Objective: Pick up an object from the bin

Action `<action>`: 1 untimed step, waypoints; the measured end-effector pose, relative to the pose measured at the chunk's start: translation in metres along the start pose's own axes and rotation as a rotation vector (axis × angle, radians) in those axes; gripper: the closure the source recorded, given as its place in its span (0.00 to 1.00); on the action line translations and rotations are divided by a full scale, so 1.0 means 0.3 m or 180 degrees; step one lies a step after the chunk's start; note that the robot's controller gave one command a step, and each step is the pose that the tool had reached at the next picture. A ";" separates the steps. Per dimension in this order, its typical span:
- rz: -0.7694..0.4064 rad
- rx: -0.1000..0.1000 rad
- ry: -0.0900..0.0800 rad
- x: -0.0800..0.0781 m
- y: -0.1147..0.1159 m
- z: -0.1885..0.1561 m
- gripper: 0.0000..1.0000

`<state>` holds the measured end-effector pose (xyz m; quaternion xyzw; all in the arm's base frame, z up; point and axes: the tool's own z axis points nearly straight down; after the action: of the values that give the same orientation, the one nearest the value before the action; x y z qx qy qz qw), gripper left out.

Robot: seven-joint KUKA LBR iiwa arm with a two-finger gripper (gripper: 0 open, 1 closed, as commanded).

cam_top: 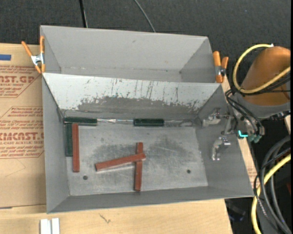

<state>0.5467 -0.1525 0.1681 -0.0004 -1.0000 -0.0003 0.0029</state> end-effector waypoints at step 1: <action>-0.0004 0.0005 -0.0023 -0.007 0.002 -0.013 0.00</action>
Offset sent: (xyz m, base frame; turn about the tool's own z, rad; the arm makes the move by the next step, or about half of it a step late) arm 0.0181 0.1038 -0.0437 -0.0219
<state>0.5487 -0.1520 0.1720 0.0002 -1.0000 0.0004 -0.0007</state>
